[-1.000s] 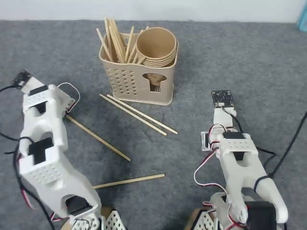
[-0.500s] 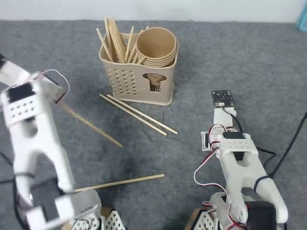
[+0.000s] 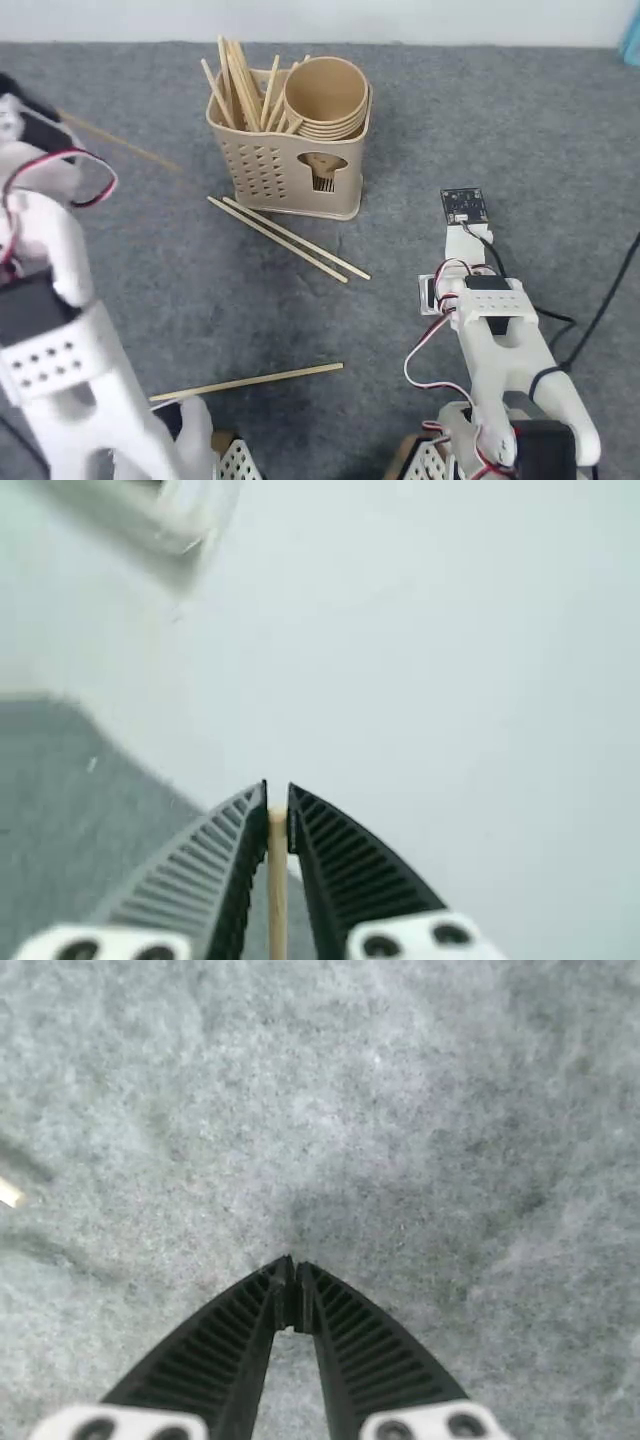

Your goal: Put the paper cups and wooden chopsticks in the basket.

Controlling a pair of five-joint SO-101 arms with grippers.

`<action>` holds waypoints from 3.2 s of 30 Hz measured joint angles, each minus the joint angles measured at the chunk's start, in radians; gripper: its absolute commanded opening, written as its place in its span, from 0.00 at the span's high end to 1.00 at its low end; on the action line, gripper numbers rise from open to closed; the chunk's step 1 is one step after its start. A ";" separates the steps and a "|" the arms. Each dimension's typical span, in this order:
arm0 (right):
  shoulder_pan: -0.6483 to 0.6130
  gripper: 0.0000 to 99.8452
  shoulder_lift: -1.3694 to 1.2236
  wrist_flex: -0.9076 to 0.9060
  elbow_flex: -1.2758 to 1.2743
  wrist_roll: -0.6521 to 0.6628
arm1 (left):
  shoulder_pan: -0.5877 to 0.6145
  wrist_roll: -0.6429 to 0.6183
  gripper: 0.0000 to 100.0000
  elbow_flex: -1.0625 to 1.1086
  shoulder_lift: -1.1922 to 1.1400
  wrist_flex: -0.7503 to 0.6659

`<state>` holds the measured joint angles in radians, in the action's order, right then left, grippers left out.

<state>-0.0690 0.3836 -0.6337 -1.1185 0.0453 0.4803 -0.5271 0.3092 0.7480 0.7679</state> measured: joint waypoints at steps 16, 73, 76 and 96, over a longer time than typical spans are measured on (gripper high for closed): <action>0.000 0.99 0.000 0.000 0.000 0.000 | -0.219 0.410 0.99 0.002 0.242 0.342; -0.005 0.99 0.006 -0.015 0.000 0.041 | -0.094 0.192 0.74 0.006 -0.114 0.292; -0.051 0.99 0.006 -0.043 0.000 0.120 | 0.061 0.190 0.74 0.034 -0.114 0.442; -0.882 0.87 0.006 -0.655 0.477 0.388 | 0.816 0.238 0.74 0.462 -0.163 -0.061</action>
<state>-0.9513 0.3897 -1.2889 -0.6414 0.4335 1.2965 -0.2892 0.7710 0.5854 0.7066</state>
